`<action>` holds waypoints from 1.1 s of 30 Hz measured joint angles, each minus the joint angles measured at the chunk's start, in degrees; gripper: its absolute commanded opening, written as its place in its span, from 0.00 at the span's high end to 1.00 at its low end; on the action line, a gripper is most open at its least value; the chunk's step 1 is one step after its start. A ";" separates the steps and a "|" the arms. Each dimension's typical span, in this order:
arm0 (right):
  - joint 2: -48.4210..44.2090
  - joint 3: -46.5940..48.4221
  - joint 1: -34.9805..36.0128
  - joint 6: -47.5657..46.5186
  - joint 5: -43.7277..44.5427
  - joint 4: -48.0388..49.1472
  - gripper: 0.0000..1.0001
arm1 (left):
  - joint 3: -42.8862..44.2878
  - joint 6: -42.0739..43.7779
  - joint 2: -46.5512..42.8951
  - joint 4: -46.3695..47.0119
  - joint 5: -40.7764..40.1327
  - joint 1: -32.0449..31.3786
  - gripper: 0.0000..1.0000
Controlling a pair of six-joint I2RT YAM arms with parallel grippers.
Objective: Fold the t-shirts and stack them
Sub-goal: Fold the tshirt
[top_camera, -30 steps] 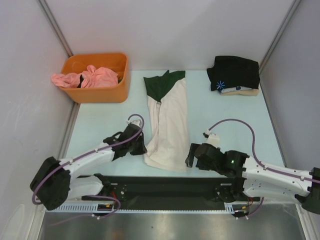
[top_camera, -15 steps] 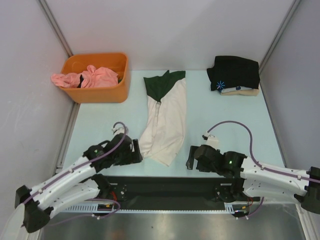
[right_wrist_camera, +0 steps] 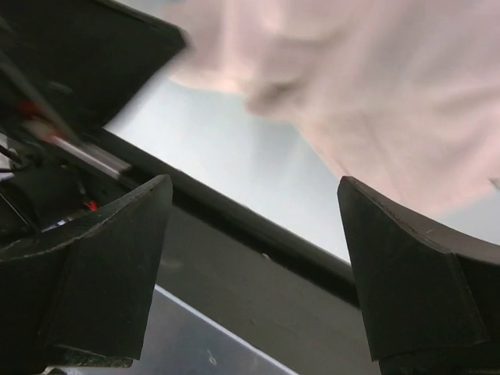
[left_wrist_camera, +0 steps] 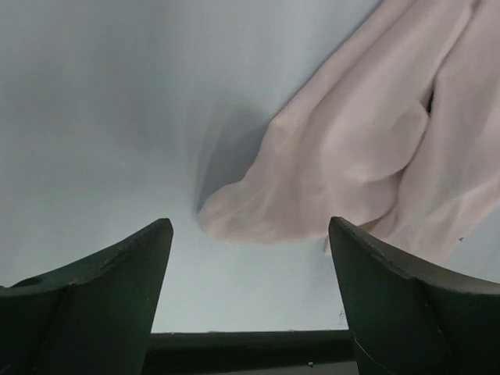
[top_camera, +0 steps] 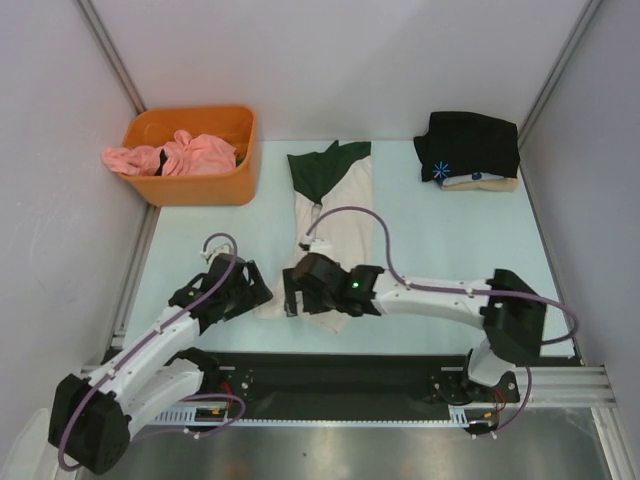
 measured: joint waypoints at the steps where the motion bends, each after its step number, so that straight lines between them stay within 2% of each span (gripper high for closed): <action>1: 2.84 2.67 0.07 -0.94 -0.72 0.92 0.10 | -0.76 0.55 1.11 1.31 0.85 0.74 0.16; 3: 7.48 6.58 0.11 -2.36 -1.84 2.40 0.13 | -2.49 1.33 3.45 4.79 3.08 1.29 0.17; 7: 15.17 11.26 0.09 -4.79 -3.63 1.11 0.20 | -5.18 2.19 6.36 10.69 5.46 2.10 0.26; 11: 18.32 11.63 0.09 -4.57 -3.80 -0.39 0.25 | -7.08 2.23 6.14 14.45 7.74 2.12 0.34; 13: 18.67 11.58 0.07 -4.20 -3.78 -0.37 0.27 | -7.67 2.14 6.12 16.13 8.59 2.12 0.41; 14: 18.67 11.47 -0.07 -4.00 -3.78 -0.20 0.28 | -7.96 2.14 6.12 16.98 8.98 2.12 0.44; 15: 18.67 11.43 -0.20 -3.85 -3.78 0.04 0.29 | -8.24 2.14 6.12 17.79 9.46 2.12 0.54; 18: 18.69 11.17 -0.46 -3.48 -3.74 0.76 0.36 | -9.25 1.92 6.51 20.02 9.97 2.14 0.71; 21: 18.84 11.08 -0.92 -3.37 -3.65 1.46 0.54 | -9.88 1.99 6.97 20.92 10.43 2.16 0.85; 22: 18.91 11.08 -1.11 -3.34 -3.61 1.62 0.66 | -9.90 2.10 6.99 20.96 10.51 2.19 0.86; 24: 19.04 11.04 -1.66 -3.21 -3.54 1.95 0.76 | -9.90 2.12 6.84 21.27 10.82 2.21 0.88; 25: 19.08 10.99 -1.92 -3.13 -3.52 2.14 0.85 | -9.90 2.10 6.60 21.16 10.86 2.27 0.88; 27: 19.12 10.80 -2.32 -2.86 -3.50 2.58 0.98 | -9.88 2.12 5.70 20.81 10.88 2.40 0.88; 33: 18.73 7.80 -2.80 -2.93 -2.93 2.99 1.00 | -8.74 2.12 2.86 18.29 10.88 2.69 0.89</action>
